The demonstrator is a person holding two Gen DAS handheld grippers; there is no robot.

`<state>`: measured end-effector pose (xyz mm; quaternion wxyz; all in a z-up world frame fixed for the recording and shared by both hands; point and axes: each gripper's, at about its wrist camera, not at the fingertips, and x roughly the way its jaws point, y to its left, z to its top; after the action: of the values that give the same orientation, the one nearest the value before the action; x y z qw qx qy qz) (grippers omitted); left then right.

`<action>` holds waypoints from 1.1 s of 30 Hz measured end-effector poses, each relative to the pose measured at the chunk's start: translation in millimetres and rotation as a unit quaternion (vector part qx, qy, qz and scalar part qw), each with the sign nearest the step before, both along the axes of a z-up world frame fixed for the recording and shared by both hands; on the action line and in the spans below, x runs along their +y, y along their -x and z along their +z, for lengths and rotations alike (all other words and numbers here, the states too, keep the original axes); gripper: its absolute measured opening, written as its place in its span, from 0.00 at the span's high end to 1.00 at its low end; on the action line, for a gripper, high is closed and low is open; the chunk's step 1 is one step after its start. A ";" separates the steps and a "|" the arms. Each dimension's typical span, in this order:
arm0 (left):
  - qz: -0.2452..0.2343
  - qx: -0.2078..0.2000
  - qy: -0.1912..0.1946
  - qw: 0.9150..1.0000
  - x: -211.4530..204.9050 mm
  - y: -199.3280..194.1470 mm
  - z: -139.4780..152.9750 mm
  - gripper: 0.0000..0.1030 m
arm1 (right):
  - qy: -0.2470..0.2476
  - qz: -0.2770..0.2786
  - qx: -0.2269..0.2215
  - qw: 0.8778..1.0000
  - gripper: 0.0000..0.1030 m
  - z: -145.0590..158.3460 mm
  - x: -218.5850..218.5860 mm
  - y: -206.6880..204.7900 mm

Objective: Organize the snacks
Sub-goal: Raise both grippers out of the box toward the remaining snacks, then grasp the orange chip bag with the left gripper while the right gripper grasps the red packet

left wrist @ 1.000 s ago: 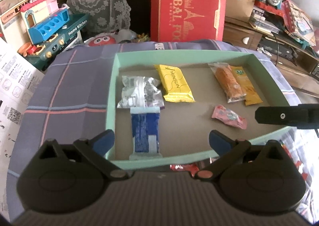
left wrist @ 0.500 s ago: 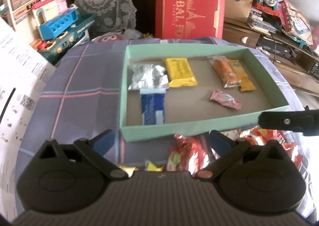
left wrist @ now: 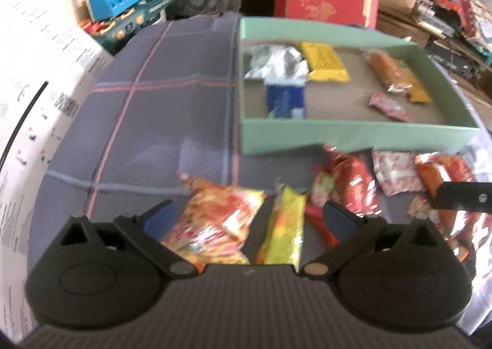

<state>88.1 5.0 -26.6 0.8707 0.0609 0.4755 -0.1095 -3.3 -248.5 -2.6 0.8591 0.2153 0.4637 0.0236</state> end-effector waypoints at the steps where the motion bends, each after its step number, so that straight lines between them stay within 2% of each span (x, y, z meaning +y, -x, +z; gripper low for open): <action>1: 0.006 0.004 -0.002 1.000 4.4 -1.0 -3.4 0.00 | 0.001 0.001 0.003 1.000 0.00 -1.5 1.1 -0.5; 12: 0.027 0.017 -0.015 0.999 28.4 -16.2 -24.9 0.00 | 0.010 0.020 0.022 1.000 0.00 -13.6 16.0 -15.6; 21: 0.021 0.027 -0.013 0.999 34.2 -22.2 -39.0 0.00 | 0.019 0.043 0.018 0.999 0.00 -16.0 32.7 -35.1; 23: 0.023 0.025 -0.014 0.999 35.5 -22.4 -40.9 0.01 | 0.022 0.047 0.010 0.999 0.10 -16.4 35.8 -39.1; 24: 0.024 0.020 -0.012 0.999 36.7 -22.1 -40.9 0.07 | 0.028 0.050 0.008 0.998 0.13 -17.0 38.1 -41.5; 25: 0.024 0.016 -0.007 1.000 38.0 -21.7 -40.2 0.23 | 0.032 0.053 0.006 0.998 0.17 -17.6 40.3 -43.8; 26: 0.026 0.013 -0.002 1.000 39.6 -21.7 -39.1 0.32 | 0.034 0.057 0.004 0.998 0.24 -18.4 42.4 -46.4; 27: 0.027 0.015 0.005 1.000 41.1 -22.7 -38.6 0.40 | 0.033 0.060 0.004 0.998 0.27 -19.5 44.0 -48.4; 29: 0.028 0.018 0.014 0.999 43.9 -24.3 -38.7 0.41 | 0.029 0.064 0.007 0.998 0.35 -22.8 46.7 -54.6; 32: 0.027 0.023 0.019 0.999 46.7 -24.8 -41.4 0.39 | 0.028 0.064 0.009 0.997 0.35 -27.8 50.1 -61.9; 33: 0.027 0.026 0.020 0.999 47.4 -24.4 -42.8 0.36 | 0.026 0.064 0.011 0.998 0.35 -30.1 50.8 -65.3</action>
<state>112.6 52.4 -69.5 0.8620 0.0283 0.4968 -0.0968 62.0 -197.7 -32.7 0.8561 0.1631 0.4862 0.0646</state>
